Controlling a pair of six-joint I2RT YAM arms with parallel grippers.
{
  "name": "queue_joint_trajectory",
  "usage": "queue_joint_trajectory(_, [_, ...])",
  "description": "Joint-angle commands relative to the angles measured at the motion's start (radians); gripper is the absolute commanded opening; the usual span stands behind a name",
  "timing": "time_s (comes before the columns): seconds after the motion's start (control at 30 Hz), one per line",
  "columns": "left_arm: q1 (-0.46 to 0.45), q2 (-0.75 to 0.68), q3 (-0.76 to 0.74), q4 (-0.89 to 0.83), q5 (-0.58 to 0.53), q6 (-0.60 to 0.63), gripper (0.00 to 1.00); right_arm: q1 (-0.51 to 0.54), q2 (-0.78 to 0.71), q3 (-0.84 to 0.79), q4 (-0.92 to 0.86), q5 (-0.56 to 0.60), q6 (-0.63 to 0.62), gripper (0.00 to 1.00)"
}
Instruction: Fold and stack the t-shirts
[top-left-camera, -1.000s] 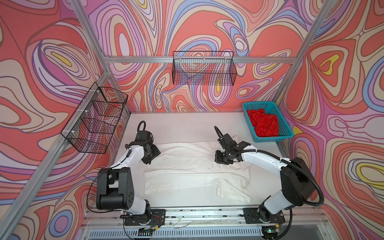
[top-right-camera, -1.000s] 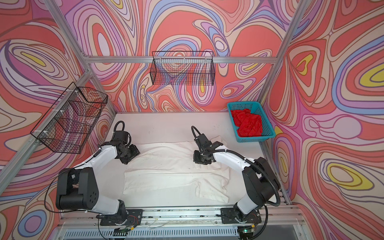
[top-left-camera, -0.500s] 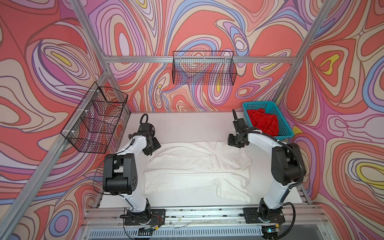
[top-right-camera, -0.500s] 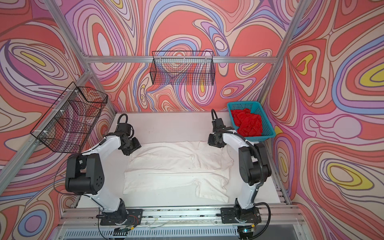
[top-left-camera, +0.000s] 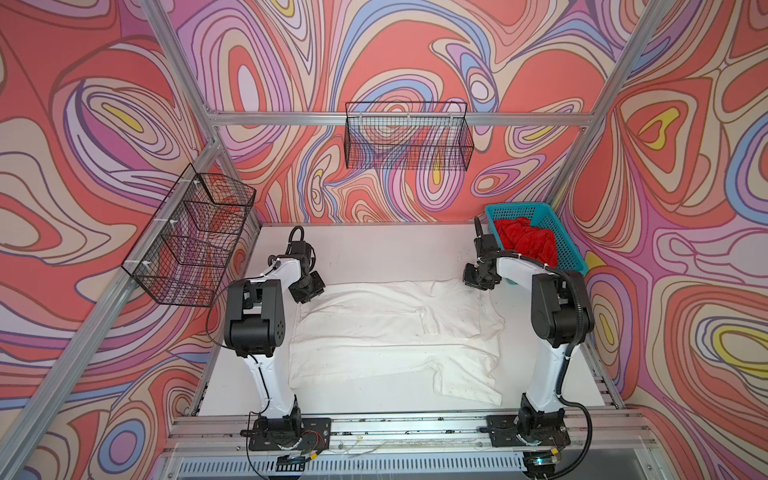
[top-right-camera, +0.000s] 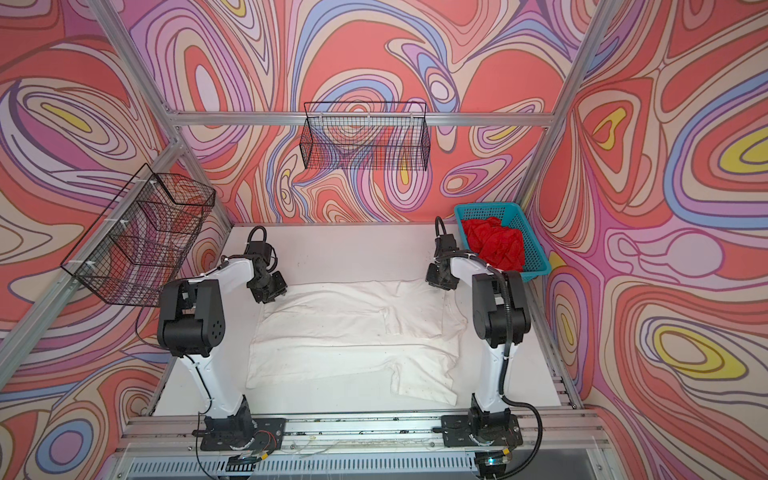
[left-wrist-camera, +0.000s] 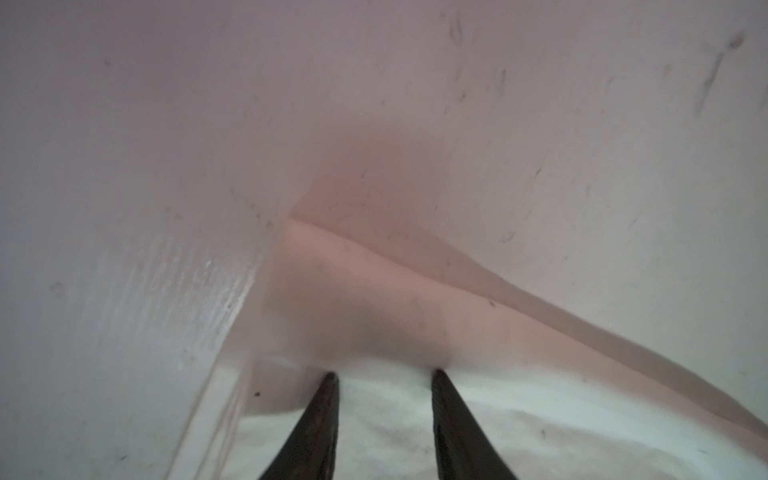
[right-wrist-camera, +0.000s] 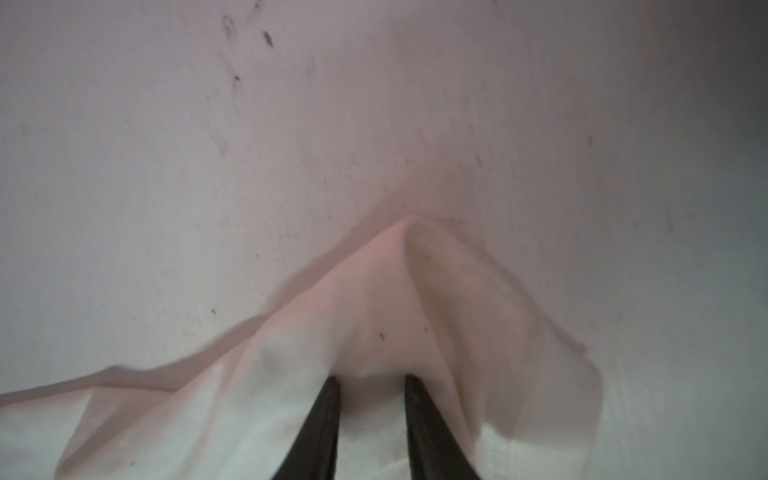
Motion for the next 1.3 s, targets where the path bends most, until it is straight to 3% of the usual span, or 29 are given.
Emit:
queue_joint_trajectory(0.0, [0.01, 0.088, 0.025, -0.098, -0.045, 0.035, 0.36, -0.02, 0.08, -0.002, -0.039, 0.078, -0.036, 0.27])
queue_joint_trajectory(0.3, [0.012, 0.146, 0.085, -0.114, -0.063, 0.067, 0.34, -0.046, 0.153, 0.078, -0.065, 0.131, -0.074, 0.27])
queue_joint_trajectory(0.37, [0.012, 0.138, 0.096, -0.115, -0.054, 0.074, 0.39, -0.046, 0.166, 0.098, -0.069, 0.125, -0.076, 0.27])
queue_joint_trajectory(0.53, [-0.006, -0.006, 0.044, -0.067, -0.04, 0.067, 0.53, -0.046, 0.161, 0.109, -0.068, 0.103, -0.074, 0.27])
queue_joint_trajectory(0.63, [-0.027, -0.105, 0.0, -0.048, -0.027, 0.065, 0.56, -0.046, 0.154, 0.102, -0.066, 0.102, -0.076, 0.27])
queue_joint_trajectory(0.83, [-0.042, -0.172, -0.081, -0.036, 0.022, 0.056, 0.52, -0.046, 0.148, 0.091, -0.057, 0.1, -0.075, 0.27])
queue_joint_trajectory(0.97, [-0.057, -0.191, -0.135, 0.013, 0.091, 0.05, 0.43, -0.046, 0.144, 0.087, -0.056, 0.098, -0.075, 0.27])
queue_joint_trajectory(1.27, [-0.088, -0.148, -0.148, -0.083, 0.061, 0.074, 0.32, -0.046, 0.136, 0.088, -0.059, 0.1, -0.077, 0.27])
